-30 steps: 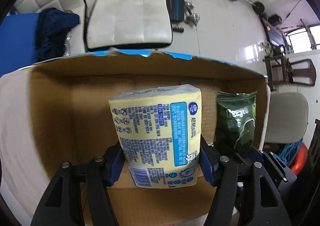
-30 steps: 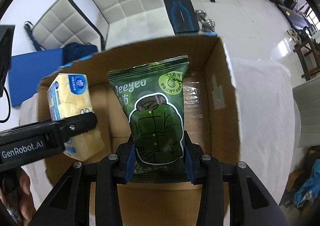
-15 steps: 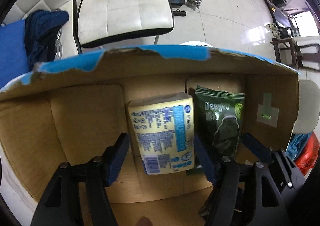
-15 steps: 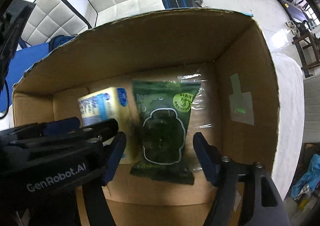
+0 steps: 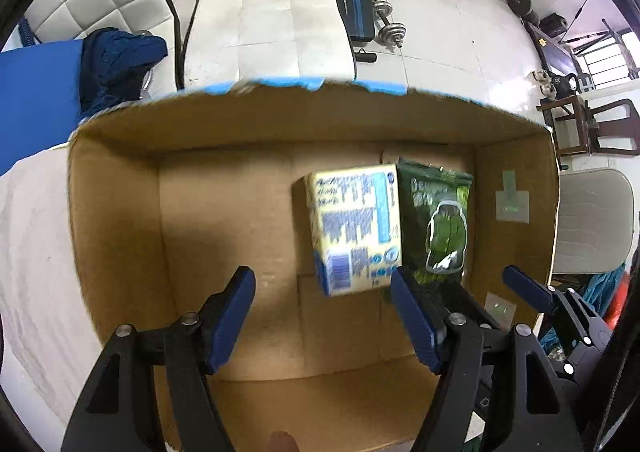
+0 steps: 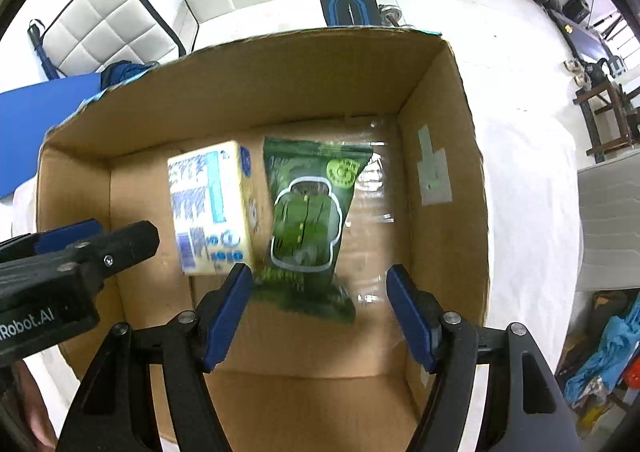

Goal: Organize soft objects
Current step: 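Carry both items into the box and open both grippers to release them, then withdraw both grippers from the box toward the remaining snacks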

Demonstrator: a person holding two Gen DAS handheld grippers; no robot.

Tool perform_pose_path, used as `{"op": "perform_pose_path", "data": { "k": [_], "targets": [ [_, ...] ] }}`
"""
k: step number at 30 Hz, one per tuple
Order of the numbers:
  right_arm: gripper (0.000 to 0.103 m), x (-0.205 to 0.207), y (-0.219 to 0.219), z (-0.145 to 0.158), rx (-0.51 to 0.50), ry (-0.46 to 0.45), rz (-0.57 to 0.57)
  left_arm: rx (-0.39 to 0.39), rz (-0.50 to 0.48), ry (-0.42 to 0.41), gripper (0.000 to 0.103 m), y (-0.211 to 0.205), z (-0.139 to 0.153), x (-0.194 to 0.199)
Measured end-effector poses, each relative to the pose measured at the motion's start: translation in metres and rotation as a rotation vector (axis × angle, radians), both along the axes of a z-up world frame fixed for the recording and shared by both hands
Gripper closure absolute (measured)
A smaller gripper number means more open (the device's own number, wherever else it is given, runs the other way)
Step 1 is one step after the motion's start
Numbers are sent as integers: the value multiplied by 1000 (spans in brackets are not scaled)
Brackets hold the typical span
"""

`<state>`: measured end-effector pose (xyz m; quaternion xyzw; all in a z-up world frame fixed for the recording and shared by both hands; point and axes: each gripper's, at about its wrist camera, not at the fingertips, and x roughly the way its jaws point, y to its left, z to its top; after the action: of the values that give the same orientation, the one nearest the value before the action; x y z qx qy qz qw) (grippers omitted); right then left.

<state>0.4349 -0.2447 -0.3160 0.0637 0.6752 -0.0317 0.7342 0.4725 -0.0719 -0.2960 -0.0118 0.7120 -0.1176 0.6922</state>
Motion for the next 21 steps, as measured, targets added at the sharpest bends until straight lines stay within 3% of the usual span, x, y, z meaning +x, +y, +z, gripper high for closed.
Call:
{"op": "perform_pose_path", "data": {
  "k": [1,2,3,4,7,8,9,21],
  "targets": [
    [31,-4,3,1,2,-1,3,3,2,-10,34,2,2,-3],
    [31,-7,5,3,3,-1,5,10,4,-28,27,5,3,-6],
    [31,-11,7,4,3,-2,3,14,3,-38,11,6,1,-6],
    [31,-17,9,6,1,-2,4,15,1,-58,6,8,3,-9],
    [24,-30,13,10,-23,-5,13,48,-5,-108,5,13,7,-14],
    [7,-31,15,9,-23,-6,15,51,-5,-130,5,16,12,-18],
    [0,-36,15,12,-14,-12,14,53,-5,-146,5,18,15,-22],
    [0,-78,36,62,-50,-162,55,101,31,-297,5,31,67,-75]
  ]
}}
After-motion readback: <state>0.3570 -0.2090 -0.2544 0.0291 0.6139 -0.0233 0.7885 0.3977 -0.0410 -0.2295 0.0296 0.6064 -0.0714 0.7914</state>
